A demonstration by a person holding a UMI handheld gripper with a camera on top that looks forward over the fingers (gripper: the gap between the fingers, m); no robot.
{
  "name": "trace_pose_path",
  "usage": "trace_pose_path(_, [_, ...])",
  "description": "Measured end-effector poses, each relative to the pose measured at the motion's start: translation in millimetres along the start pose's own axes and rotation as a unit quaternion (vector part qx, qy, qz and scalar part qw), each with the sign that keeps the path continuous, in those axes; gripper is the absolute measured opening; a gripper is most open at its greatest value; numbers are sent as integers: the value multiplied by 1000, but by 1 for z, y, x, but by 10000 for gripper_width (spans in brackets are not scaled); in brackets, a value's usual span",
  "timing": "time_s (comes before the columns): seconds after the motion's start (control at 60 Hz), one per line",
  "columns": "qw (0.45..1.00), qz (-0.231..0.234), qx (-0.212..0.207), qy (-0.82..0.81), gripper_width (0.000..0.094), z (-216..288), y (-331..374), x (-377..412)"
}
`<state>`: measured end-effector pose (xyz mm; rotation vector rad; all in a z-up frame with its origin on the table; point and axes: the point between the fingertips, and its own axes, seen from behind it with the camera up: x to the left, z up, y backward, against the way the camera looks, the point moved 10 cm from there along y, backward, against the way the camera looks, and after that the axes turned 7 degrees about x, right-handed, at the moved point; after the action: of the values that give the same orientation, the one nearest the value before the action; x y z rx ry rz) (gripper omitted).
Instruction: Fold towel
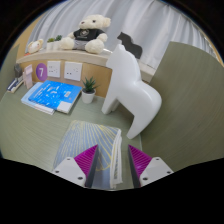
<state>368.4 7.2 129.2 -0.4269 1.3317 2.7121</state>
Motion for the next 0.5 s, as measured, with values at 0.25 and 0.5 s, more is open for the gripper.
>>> trace_pose_path(0.25, [994, 54, -64, -64, 751, 14, 75, 32])
trace_pose_path(0.5, [982, 94, -129, -103, 763, 9, 200, 94])
